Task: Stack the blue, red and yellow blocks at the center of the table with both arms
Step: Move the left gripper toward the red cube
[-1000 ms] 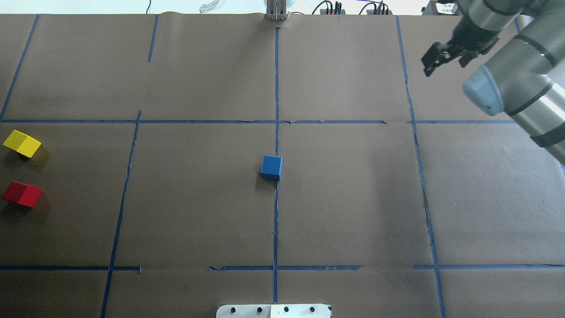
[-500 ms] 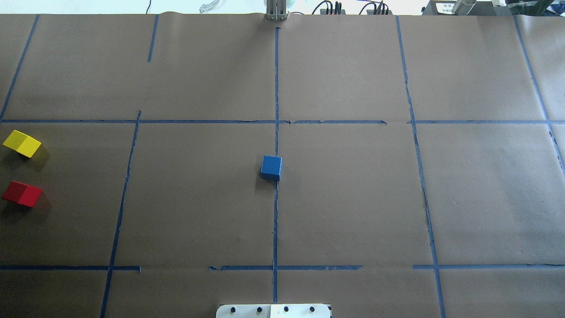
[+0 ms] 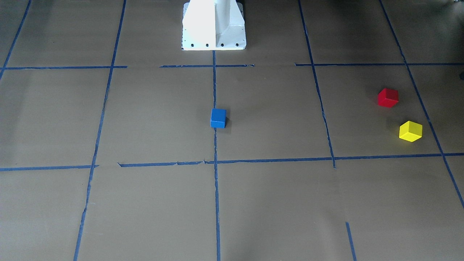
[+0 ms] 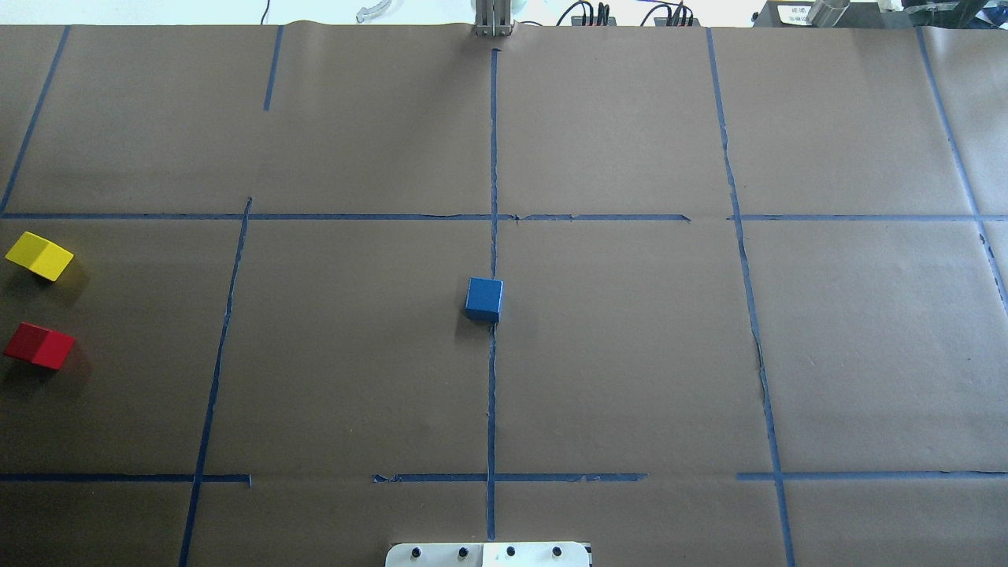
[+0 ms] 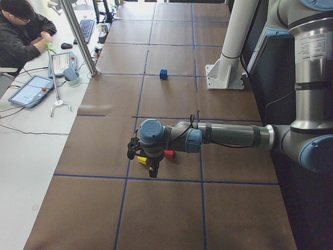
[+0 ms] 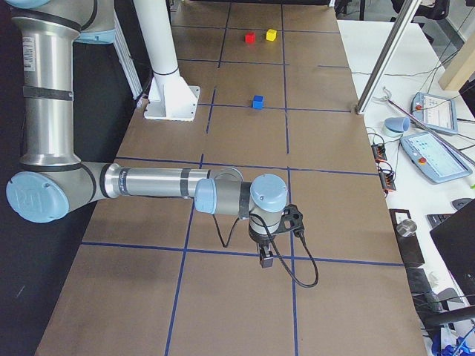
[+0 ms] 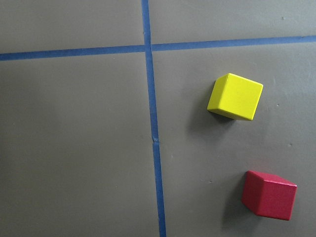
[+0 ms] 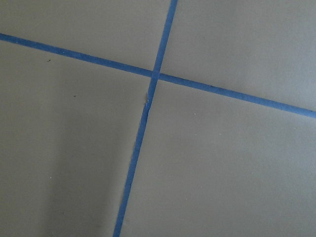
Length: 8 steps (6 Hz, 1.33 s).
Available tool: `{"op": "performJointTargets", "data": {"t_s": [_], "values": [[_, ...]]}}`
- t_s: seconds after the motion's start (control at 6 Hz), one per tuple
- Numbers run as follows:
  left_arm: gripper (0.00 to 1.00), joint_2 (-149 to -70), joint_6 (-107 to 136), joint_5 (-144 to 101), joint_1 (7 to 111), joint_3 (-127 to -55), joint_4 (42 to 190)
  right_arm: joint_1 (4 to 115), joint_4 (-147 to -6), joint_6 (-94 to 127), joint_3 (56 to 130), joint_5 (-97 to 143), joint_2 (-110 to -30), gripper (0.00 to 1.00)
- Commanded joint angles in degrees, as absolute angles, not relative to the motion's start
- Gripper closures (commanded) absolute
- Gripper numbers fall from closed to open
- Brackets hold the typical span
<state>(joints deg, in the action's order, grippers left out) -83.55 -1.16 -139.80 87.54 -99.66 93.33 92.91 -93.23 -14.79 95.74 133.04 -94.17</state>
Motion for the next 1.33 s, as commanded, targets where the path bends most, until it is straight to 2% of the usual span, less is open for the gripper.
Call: {"op": "performJointTargets", "data": {"t_s": [0.0, 0.33, 0.83, 1.17], "values": [[0.0, -89.27, -1.32, -139.48, 86.76, -97.49, 95.8, 93.25, -92.9, -10.55, 96.33, 134.91, -94.83, 0.0], [0.0, -87.01, -0.63, -140.44, 86.4, -96.33, 107.96, 93.25, -91.94, -10.81, 96.24, 134.83, -94.92, 0.0], [0.0, -85.26, 6.66, -139.57, 81.14, -96.94, 109.85, 93.25, -91.67, -10.72, 96.24, 134.91, -95.27, 0.0], [0.0, -79.74, 19.77, -132.15, 73.09, -96.94, 124.81, 93.25, -91.67, -10.81, 96.24, 134.82, -95.27, 0.0]]}}
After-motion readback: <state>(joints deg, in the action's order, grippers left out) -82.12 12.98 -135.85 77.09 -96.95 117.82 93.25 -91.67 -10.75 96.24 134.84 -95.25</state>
